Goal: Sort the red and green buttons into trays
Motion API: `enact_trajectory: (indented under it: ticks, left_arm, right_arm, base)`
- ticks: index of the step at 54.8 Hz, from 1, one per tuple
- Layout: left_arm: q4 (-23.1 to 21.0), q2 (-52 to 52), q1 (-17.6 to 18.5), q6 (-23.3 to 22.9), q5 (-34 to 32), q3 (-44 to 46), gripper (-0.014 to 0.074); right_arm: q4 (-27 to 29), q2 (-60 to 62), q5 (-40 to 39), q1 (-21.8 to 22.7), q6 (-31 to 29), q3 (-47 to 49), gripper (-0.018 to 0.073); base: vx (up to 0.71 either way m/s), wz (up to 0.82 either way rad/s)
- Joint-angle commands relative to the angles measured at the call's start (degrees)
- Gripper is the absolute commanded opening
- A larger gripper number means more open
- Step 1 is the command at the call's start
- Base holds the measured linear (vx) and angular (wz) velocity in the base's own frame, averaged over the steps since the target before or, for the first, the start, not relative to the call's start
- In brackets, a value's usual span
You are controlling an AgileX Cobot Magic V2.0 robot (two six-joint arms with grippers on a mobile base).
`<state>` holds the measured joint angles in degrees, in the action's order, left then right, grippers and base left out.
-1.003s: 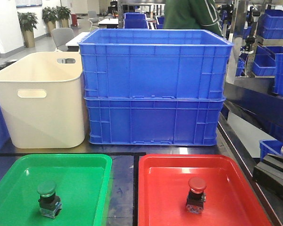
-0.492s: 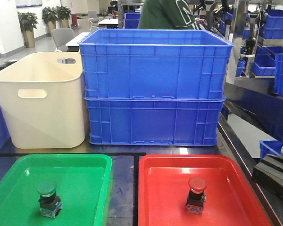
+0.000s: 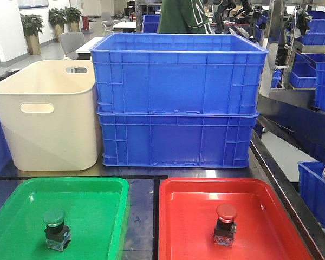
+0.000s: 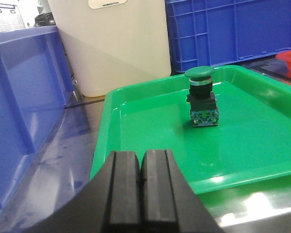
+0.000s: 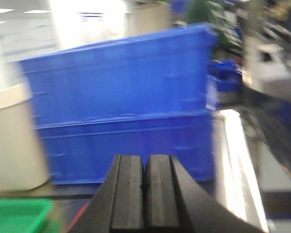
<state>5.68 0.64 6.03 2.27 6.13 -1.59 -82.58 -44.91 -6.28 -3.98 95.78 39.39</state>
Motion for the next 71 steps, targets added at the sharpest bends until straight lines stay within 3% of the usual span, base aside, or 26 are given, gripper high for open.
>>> enact_trajectory:
  ticks: [1,8,14,22,26,36,52,60,62,71]
  left_arm:
    - [0.0,0.7,0.2,-0.5,-4.7,1.6,-0.0006]
    - [0.0,0.7,0.2,-0.5,-4.7,1.6,-0.0006]
    - [0.0,0.7,0.2,-0.5,-4.7,1.6,-0.0006]
    - [0.0,0.7,0.2,-0.5,-4.7,1.6,-0.0006]
    - [0.0,0.7,0.2,-0.5,-4.7,1.6,-0.0006]
    - [0.0,0.7,0.2,-0.5,-4.7,1.6,-0.0006]
    - [0.0,0.7,0.2,-0.5,-4.7,1.6,-0.0006]
    - [0.0,0.7,0.2,-0.5,-4.7,1.6,-0.0006]
    - [0.0,0.7,0.2,-0.5,-4.7,1.6,-0.0006]
    - [0.0,0.8,0.2,-0.5,-4.7,1.5,-0.0006]
  right_arm:
    - [14.4,-3.1,3.2,-0.2,-14.2,1.8,-0.0008]
    - [36.4,-4.5,-0.3,-4.6,-48.1,1.8,-0.0008]
    - [57.4,-3.8,5.1,-8.9,-73.5,1.8,-0.0008]
    - [83.4,-2.5,14.7,-8.9,-100.6,1.5,-0.0008]
    - [86.5,-0.3,14.3,-9.1,-109.1,-1.0,-0.0008]
    - [84.4,12.0,9.4,-7.5,-104.4,-14.3,-0.0008]
    - [85.3,34.9,6.9,3.3,-103.7,-36.8,-0.0008]
    - [83.3,44.5,7.2,6.4,-102.8,-41.8,-0.0008]
    - [83.2,46.4,10.4,6.5,-102.8,-41.5,-0.0008]
    - [83.3,45.5,12.6,6.2,-102.8,-41.5,-0.0008]
  base:
    - [0.00,0.00]
    - [0.00,0.00]
    - [0.00,0.00]
    - [0.00,0.00]
    - [0.00,0.00]
    - [0.00,0.00]
    - [0.00,0.00]
    - [0.00,0.00]
    - [0.00,0.00]
    - [0.00,0.00]
